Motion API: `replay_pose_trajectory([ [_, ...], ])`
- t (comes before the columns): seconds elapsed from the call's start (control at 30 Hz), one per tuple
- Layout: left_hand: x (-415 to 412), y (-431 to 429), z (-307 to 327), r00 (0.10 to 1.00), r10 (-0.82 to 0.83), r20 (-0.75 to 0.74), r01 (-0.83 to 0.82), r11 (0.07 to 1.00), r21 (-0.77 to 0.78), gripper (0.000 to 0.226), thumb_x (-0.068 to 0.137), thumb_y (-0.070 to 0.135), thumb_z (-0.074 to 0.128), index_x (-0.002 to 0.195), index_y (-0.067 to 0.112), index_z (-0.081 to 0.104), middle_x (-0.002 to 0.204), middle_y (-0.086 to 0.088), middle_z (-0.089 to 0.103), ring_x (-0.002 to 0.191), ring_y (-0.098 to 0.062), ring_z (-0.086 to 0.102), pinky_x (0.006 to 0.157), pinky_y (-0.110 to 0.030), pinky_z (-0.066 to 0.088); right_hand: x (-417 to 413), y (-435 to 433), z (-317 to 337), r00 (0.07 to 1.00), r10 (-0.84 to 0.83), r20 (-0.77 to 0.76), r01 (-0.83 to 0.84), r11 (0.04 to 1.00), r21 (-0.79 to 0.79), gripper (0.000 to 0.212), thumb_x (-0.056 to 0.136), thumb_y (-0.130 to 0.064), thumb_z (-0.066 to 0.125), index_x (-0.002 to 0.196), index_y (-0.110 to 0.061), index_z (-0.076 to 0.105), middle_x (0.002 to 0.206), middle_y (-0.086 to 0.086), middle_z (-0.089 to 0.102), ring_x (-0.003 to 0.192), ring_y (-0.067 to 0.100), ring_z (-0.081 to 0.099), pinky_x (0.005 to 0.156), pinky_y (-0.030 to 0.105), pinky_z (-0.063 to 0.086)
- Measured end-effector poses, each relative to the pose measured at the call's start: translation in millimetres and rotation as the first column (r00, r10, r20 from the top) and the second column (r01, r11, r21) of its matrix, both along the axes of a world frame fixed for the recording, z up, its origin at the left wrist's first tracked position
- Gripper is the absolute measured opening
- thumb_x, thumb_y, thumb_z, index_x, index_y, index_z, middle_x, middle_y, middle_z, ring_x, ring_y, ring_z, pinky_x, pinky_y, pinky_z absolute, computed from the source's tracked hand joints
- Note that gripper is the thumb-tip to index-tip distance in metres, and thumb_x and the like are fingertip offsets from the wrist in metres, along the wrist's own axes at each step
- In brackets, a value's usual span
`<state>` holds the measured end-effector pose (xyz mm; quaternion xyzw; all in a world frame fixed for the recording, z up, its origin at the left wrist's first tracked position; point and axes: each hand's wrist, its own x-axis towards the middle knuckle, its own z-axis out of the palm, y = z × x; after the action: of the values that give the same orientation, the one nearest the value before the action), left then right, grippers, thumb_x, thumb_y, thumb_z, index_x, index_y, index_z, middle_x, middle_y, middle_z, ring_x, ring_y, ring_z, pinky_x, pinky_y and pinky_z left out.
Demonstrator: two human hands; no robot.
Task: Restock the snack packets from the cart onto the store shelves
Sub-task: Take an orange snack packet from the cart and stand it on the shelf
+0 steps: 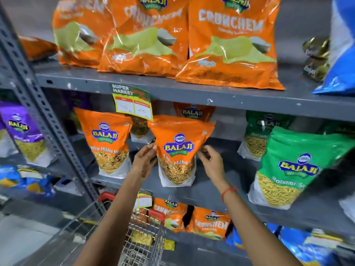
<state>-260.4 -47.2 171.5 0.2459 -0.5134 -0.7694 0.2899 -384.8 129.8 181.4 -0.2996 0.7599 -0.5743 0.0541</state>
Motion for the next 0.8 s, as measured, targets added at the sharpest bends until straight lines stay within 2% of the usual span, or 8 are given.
replay_pose_trajectory([
  [0.03,-0.7,0.8,0.7,1.000,0.014,0.000,-0.014,1.000,0.003,0.024,0.093,0.006,0.047,0.078,0.021,0.058,0.062,0.015,0.074,0.071,-0.007,0.068,0.071,-0.025,0.051,0.8,-0.8,-0.4,0.999,-0.032,-0.030,0.032,0.999,-0.014,0.006,0.087,-0.007,0.061,0.090,-0.003,0.064,0.087,0.003,0.067,0.080,0.013,0.060,0.064,0.005,0.045],
  [0.17,2.9,-1.5,5.1,0.997,0.068,-0.047,-0.065,0.996,0.061,0.019,0.094,0.010,0.047,0.080,0.018,0.056,0.064,0.013,0.074,0.084,-0.016,0.061,0.077,-0.032,0.050,-15.3,11.9,-3.5,0.969,-0.244,-0.043,0.239,0.967,-0.090,0.008,0.086,-0.006,0.060,0.086,-0.001,0.066,0.078,0.010,0.067,0.073,0.020,0.059,0.070,0.034,0.049],
  [0.23,3.9,-4.0,5.7,0.993,0.073,-0.088,-0.066,0.995,0.079,0.017,0.094,0.011,0.047,0.082,0.018,0.056,0.067,0.013,0.075,0.086,-0.016,0.061,0.077,-0.032,0.050,-25.3,18.4,4.2,0.978,-0.207,-0.027,0.205,0.976,-0.072,0.009,0.088,-0.007,0.057,0.089,-0.002,0.065,0.082,0.006,0.065,0.077,0.021,0.059,0.075,0.041,0.051],
  [0.37,3.7,-2.7,9.4,0.995,0.058,-0.082,-0.053,0.996,0.066,0.017,0.094,0.013,0.048,0.084,0.019,0.060,0.069,0.013,0.075,0.082,-0.012,0.065,0.078,-0.031,0.052,-9.7,10.7,17.1,0.997,0.016,-0.073,-0.012,0.999,0.052,0.012,0.087,-0.008,0.058,0.097,-0.005,0.064,0.090,-0.002,0.065,0.082,0.012,0.060,0.073,0.020,0.047],
  [0.53,8.4,-2.2,8.6,0.994,0.054,-0.097,-0.046,0.995,0.086,0.014,0.093,0.014,0.050,0.086,0.017,0.061,0.072,0.010,0.076,0.089,-0.018,0.063,0.083,-0.037,0.050,7.8,6.1,0.8,0.991,-0.014,-0.133,0.015,1.000,0.008,0.012,0.088,-0.013,0.060,0.092,-0.004,0.066,0.084,-0.002,0.066,0.074,-0.005,0.057,0.061,-0.006,0.043],
  [0.63,11.8,-2.1,12.2,0.994,0.025,-0.107,-0.015,0.996,0.091,0.014,0.094,0.015,0.049,0.088,0.018,0.062,0.079,0.005,0.074,0.091,-0.019,0.062,0.085,-0.039,0.050,8.2,4.6,-1.7,0.984,-0.047,-0.171,0.043,0.999,-0.026,0.011,0.090,-0.015,0.057,0.089,-0.006,0.063,0.081,-0.001,0.065,0.070,0.005,0.058,0.061,-0.001,0.044],
  [0.73,13.0,-2.1,9.6,0.994,0.037,-0.103,-0.025,0.994,0.109,0.016,0.095,0.016,0.046,0.085,0.020,0.059,0.079,0.004,0.072,0.090,-0.020,0.061,0.080,-0.040,0.050,8.7,3.9,-6.0,0.973,-0.150,-0.173,0.139,0.987,-0.075,0.013,0.091,-0.015,0.055,0.086,-0.005,0.062,0.078,0.001,0.063,0.072,0.019,0.061,0.063,0.020,0.048],
  [0.8,12.5,0.3,10.0,0.995,0.026,-0.100,-0.016,0.995,0.095,0.013,0.095,0.018,0.047,0.089,0.020,0.058,0.089,0.001,0.070,0.096,-0.022,0.060,0.087,-0.045,0.047,11.4,3.4,-7.5,0.968,-0.194,-0.160,0.178,0.978,-0.107,0.012,0.091,-0.015,0.056,0.089,-0.005,0.063,0.082,0.000,0.064,0.076,0.018,0.061,0.065,0.025,0.047],
])
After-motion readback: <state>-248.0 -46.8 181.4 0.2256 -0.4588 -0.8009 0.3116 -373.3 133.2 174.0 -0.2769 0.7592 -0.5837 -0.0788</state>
